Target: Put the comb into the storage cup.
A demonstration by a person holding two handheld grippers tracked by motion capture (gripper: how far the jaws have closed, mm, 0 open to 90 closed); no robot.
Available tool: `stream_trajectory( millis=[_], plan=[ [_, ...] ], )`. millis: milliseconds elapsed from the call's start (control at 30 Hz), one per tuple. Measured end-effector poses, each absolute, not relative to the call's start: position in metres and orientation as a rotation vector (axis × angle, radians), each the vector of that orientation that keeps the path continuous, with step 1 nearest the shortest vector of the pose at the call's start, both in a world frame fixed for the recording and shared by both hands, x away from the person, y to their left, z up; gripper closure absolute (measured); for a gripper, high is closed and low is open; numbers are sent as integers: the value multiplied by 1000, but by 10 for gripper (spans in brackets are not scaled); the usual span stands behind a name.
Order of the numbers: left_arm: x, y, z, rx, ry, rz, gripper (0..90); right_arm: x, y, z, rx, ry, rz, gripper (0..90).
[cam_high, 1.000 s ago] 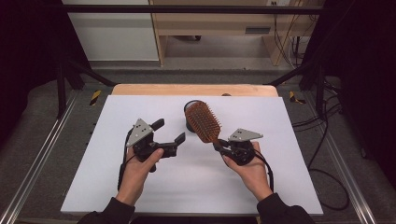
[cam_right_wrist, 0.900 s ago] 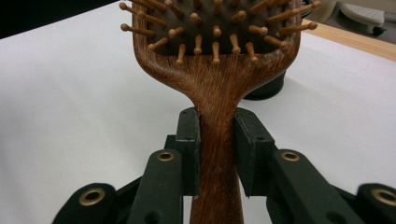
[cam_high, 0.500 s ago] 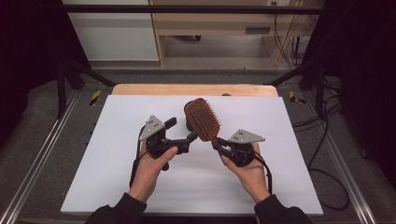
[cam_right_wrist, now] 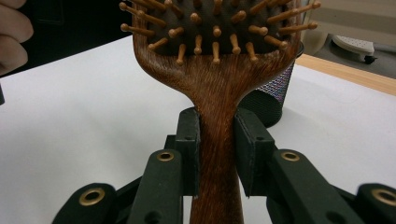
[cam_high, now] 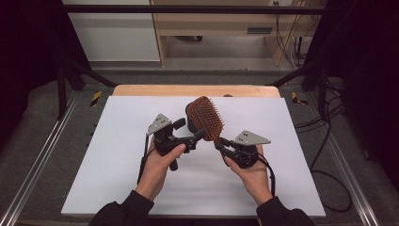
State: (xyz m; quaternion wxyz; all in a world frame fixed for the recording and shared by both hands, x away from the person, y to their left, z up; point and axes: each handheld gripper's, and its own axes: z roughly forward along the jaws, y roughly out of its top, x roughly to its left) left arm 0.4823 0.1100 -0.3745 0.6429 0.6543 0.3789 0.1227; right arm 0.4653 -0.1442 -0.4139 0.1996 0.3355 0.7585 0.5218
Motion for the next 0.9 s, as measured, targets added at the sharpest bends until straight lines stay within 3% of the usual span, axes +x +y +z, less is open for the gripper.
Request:
stream_trajectory(
  millis=[500, 900],
  plan=[
    [486, 99, -367, 1471, 855, 226, 55, 461, -142, -411, 908, 2099, 1483, 732],
    [492, 99, -360, 1412, 885, 216, 192, 456, -136, -411, 856, 2106, 1486, 732]
  ],
)
